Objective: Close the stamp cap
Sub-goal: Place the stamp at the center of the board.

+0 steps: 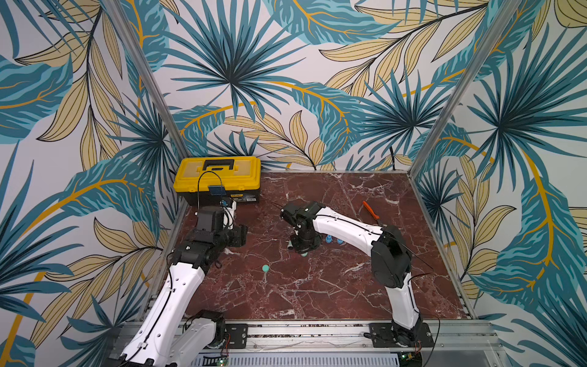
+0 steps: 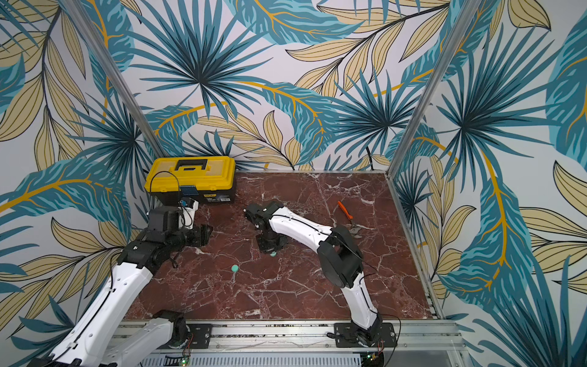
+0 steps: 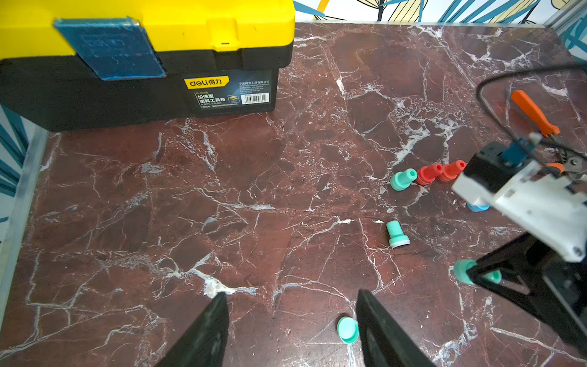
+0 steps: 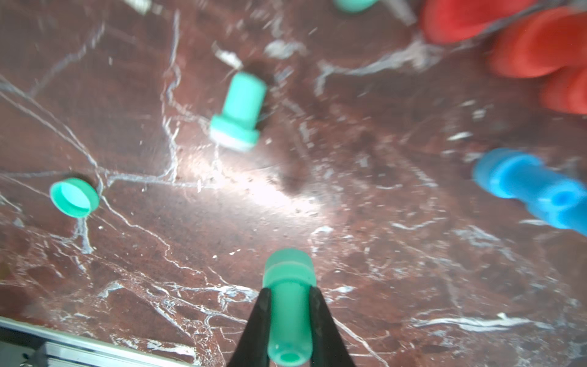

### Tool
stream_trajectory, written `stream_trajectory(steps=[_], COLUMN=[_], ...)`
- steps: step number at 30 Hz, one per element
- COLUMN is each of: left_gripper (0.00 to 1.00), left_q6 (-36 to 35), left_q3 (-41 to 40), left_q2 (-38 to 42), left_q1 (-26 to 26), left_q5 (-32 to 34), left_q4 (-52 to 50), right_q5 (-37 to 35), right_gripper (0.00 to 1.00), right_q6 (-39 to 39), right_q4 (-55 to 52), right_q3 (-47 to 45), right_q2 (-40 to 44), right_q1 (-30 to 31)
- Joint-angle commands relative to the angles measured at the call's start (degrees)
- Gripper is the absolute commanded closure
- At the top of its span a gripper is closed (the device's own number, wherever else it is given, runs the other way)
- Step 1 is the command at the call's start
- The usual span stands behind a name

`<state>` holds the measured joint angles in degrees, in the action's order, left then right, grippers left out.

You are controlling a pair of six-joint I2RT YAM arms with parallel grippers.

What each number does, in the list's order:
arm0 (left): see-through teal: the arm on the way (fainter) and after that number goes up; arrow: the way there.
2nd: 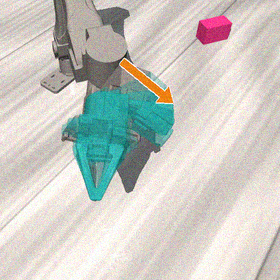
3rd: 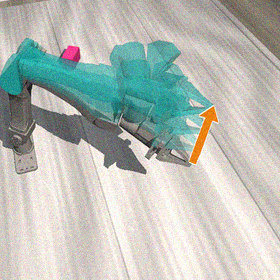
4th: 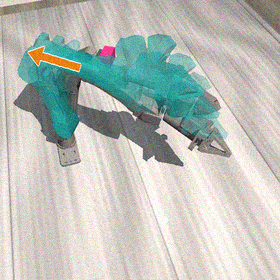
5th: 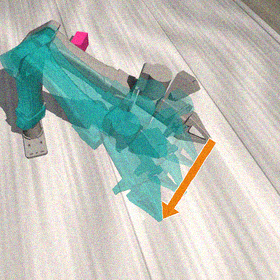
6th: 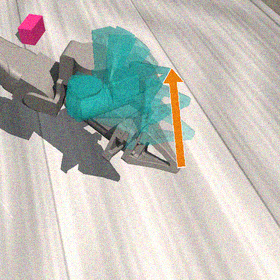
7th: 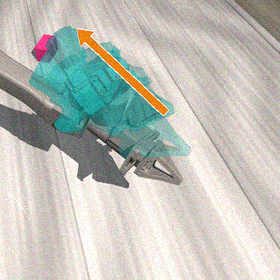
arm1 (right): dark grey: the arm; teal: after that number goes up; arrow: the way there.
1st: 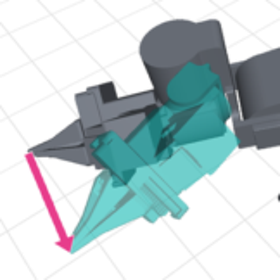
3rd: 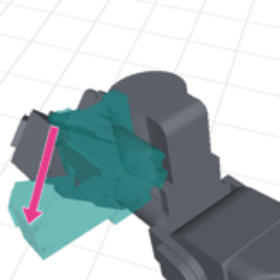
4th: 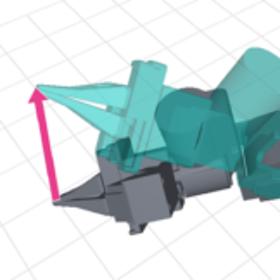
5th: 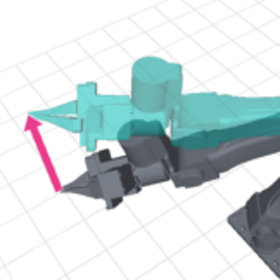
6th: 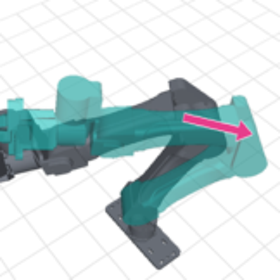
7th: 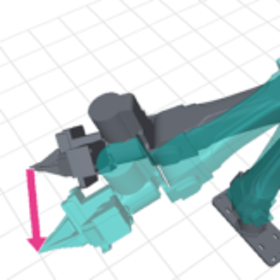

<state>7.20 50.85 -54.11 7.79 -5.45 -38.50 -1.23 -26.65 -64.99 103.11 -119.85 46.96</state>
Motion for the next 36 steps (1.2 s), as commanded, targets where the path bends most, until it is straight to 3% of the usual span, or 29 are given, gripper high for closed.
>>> stream_trajectory(steps=[1,13,36], left_gripper=[0.34,0.34,0.34], left_q6=[0.5,0.1,0.2], left_q3=[-0.1,0.1,0.1], left_q2=[1.4,1.0,1.1], left_q1=[-0.4,-0.5,-0.4], left_q5=[0.6,1.5,1.8], left_q4=[-0.3,-0.3,-0.3], right_q5=[-0.4,-1.5,-0.7], right_gripper=[1.00,0.94,0.70], right_q6=[2.0,5.1,4.7], right_q4=[-1.9,-3.3,-4.3], right_q3=[-0.7,6.8,8.0], right_q2=[0.1,-7.9,-8.8], right_q1=[-4.0,-12.3,-13.8])
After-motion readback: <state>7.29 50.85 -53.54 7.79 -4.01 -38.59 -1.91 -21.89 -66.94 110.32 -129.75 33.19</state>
